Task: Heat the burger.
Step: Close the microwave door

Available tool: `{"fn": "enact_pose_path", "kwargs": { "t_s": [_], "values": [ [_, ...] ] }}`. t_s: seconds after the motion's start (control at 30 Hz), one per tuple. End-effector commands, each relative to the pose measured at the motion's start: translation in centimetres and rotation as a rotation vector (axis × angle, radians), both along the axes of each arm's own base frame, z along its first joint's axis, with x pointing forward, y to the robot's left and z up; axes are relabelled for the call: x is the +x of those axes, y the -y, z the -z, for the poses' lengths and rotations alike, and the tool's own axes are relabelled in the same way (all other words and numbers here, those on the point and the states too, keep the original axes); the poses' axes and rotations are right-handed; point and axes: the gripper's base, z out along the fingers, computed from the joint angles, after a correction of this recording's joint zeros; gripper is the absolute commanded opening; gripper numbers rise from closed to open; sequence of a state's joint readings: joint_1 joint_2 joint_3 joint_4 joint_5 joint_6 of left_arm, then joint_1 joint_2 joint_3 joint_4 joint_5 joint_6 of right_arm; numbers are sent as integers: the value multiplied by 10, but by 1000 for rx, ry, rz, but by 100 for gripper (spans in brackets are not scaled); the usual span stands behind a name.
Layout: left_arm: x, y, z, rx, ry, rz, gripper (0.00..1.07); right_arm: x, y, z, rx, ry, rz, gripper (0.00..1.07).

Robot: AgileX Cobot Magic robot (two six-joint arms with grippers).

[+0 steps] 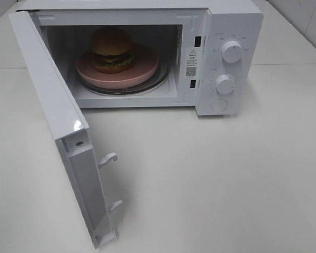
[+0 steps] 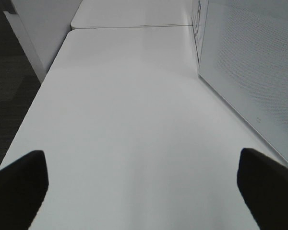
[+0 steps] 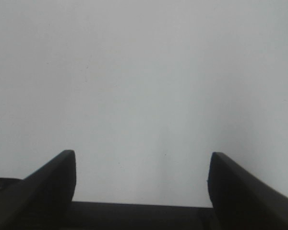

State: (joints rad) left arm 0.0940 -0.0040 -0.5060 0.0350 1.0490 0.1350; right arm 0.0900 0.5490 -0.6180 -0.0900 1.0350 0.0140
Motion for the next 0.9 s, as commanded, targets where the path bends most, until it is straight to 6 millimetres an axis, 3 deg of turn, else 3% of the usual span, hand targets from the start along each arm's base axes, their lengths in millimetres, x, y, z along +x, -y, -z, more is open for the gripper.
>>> {"fn": "enact_pose_path", "kwargs": {
  "t_s": [0.03,0.17,0.7,0.9],
  "values": [
    [-3,0,0,3,25,-1,106,-13,2,5,-4,61,-7,72],
    [-3,0,0,3,25,-1,106,-36,3,19,7,161,-9,72],
    [-3,0,0,3,25,-1,106,-79,7,13,34,461,-4,72],
    [-3,0,0,3,26,-1,106,-86,8,14,37,501,1,85]
  ]
}}
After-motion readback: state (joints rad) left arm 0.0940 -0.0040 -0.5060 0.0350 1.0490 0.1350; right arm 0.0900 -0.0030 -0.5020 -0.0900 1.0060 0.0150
